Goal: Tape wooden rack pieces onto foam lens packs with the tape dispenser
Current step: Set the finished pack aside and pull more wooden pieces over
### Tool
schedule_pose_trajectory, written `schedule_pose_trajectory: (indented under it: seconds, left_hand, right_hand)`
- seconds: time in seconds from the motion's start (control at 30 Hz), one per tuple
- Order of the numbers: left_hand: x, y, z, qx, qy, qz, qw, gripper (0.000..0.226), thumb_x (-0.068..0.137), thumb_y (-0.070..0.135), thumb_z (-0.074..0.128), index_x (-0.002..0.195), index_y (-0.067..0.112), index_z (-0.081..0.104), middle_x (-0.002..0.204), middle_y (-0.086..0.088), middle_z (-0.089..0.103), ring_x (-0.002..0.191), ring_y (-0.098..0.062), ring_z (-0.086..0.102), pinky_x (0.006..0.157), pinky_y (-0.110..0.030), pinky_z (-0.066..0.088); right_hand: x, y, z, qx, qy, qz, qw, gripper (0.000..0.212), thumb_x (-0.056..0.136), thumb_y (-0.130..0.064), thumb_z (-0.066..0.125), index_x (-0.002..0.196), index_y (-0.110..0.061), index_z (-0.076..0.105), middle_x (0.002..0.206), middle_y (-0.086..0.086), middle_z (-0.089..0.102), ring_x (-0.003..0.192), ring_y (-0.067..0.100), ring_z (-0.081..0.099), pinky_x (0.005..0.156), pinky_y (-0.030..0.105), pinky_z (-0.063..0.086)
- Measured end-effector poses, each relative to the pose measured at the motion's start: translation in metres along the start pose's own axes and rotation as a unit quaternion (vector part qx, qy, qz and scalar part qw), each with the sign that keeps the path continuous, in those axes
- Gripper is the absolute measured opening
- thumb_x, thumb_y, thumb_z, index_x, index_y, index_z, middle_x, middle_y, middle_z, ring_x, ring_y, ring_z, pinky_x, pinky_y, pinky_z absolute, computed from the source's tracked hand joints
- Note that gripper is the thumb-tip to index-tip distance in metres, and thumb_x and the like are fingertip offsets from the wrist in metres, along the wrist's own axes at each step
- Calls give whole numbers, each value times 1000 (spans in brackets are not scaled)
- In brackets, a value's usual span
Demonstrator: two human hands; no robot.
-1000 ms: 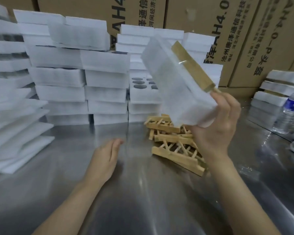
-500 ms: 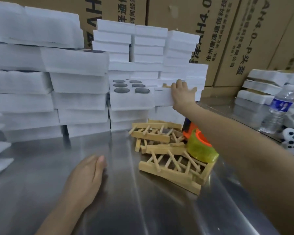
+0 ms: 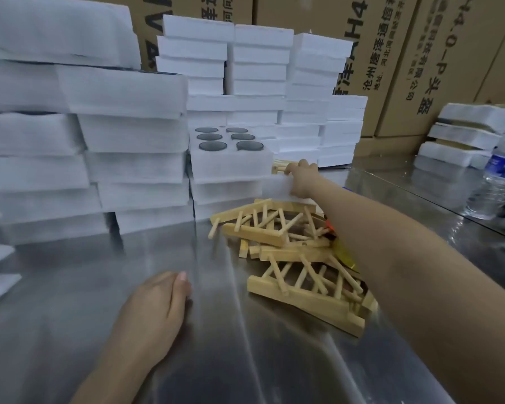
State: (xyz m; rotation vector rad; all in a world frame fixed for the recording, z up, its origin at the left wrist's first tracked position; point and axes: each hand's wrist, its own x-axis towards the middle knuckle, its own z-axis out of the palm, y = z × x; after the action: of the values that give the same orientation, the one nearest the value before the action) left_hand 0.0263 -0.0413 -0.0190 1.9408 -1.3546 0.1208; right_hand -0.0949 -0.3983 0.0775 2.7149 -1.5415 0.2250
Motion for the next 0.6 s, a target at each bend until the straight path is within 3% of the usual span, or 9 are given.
schedule_pose_trajectory:
  seconds: [0.07,0.27,0.33,0.43,0.47,0.53,0.6]
  left_hand:
    - [-1,1,0,4,-7,7,1000,66,87,58,11,72,16,60,79,3,64,82,-19,60,79,-42,47]
    - [0,0,-1,-18,-2,-5,1000,64,86,58,13,68,19,60,77,5,65,80,-18,61,78,-42,48]
    - [0,-1,-2,-23,3,-9,1000,61,87,56,15,66,19,60,76,6,65,79,-18,62,77,-42,49]
    - [-1,-1,-2,-21,2,-13,1000,54,91,48,21,65,20,60,75,6,65,79,-18,62,77,-42,49]
    - [0,-1,-1,-20,2,-16,1000,52,91,46,23,65,20,60,76,6,66,79,-18,62,77,-41,49]
    - [0,-1,0,-18,3,-17,1000,50,92,44,24,65,21,59,76,6,66,79,-18,62,76,-41,49]
    - [0,-2,0,-20,2,-14,1000,50,92,43,24,65,20,60,76,5,66,78,-18,62,76,-41,49]
  right_hand:
    - [-4,1,3,4,50,2,999,54,88,5,49,137,-17,39,137,11,32,126,33,32,80,39,40]
    - [-15,-14,9,7,104,73,992,55,87,2,56,137,-7,33,141,17,31,131,33,29,80,37,44]
    - [-17,-17,3,-9,110,80,991,43,87,-4,56,126,-8,42,130,14,47,126,30,39,79,34,41]
    - [-25,-24,9,31,82,108,990,11,91,-21,50,98,-14,55,105,6,64,95,24,58,73,30,37]
    - [-27,-29,15,74,58,115,989,20,92,-31,46,93,-13,56,97,5,64,87,23,57,75,31,39]
    - [-31,-36,29,161,4,114,980,41,94,-50,37,90,-15,57,84,4,58,84,23,53,94,42,40]
    - [-35,-40,32,183,-29,104,977,45,93,-59,34,82,-19,52,75,1,52,81,23,47,106,51,26]
